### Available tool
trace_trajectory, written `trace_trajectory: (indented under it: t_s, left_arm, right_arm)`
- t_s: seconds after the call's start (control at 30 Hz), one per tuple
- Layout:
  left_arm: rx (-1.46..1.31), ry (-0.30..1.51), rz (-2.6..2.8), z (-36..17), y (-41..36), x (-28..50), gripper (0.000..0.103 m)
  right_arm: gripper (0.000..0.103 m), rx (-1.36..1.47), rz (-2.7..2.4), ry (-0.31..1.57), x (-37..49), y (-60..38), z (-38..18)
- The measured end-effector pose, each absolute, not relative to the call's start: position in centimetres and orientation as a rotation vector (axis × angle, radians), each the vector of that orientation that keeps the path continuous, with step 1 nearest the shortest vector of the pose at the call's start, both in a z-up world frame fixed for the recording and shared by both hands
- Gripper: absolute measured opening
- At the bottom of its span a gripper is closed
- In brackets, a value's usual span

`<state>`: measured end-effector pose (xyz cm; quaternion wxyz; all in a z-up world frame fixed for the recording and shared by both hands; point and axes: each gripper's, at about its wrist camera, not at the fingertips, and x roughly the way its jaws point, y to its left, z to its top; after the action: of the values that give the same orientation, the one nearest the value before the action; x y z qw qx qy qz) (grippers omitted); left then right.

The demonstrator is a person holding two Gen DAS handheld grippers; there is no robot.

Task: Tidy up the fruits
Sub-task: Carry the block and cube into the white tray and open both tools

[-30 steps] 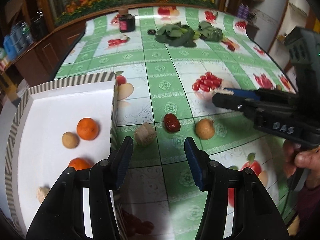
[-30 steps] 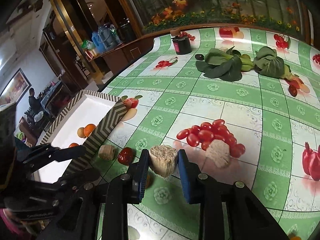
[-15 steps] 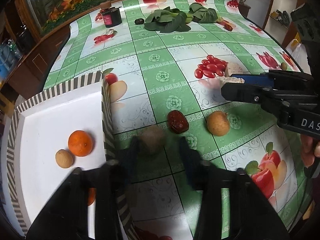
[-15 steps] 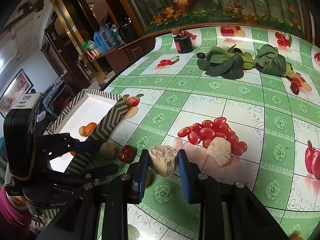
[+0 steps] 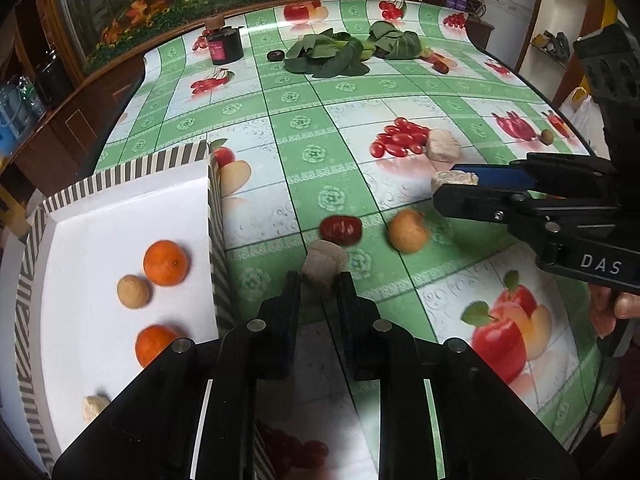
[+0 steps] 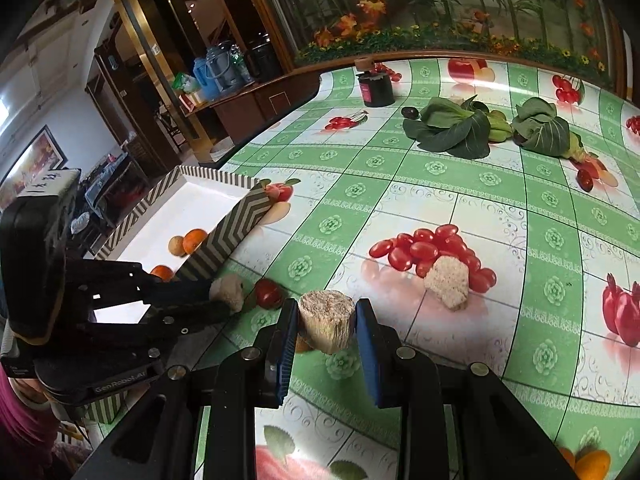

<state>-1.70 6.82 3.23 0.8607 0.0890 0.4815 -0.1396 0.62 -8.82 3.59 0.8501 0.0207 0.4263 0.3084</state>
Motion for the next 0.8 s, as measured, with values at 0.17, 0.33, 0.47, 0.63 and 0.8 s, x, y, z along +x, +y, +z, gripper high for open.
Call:
trace_trajectory:
  t_s: [0.17, 0.33, 0.47, 0.63, 0.8]
  left_arm:
    - [0.171, 0.998, -0.296, 3.7, 6.8, -3.3, 0.017]
    - [0.145, 0.976, -0.296, 4.3, 6.9, -5.2, 0.017]
    - [0.123, 0.950, -0.280, 5.1, 7.4, -6.5, 0.017]
    - [0.106, 0.914, -0.246, 6.2, 8.5, -7.9, 0.017]
    - [0.114, 0.875, -0.200, 7.2, 9.4, -9.1, 0.017]
  right_arm:
    - [0.028, 0.048, 0.651, 0.899, -0.5, -9.1, 3.6]
    - [0.028, 0.041, 0.656, 0.898, -1.8, -9.1, 3.7]
    - [0.028, 0.035, 0.665, 0.894, -2.9, -8.8, 4.0]
    - [0.028, 0.023, 0.681, 0.879, -4.1, -8.0, 4.7]
    - [0.028, 0.011, 0.700, 0.861, -4.8, -6.9, 5.6]
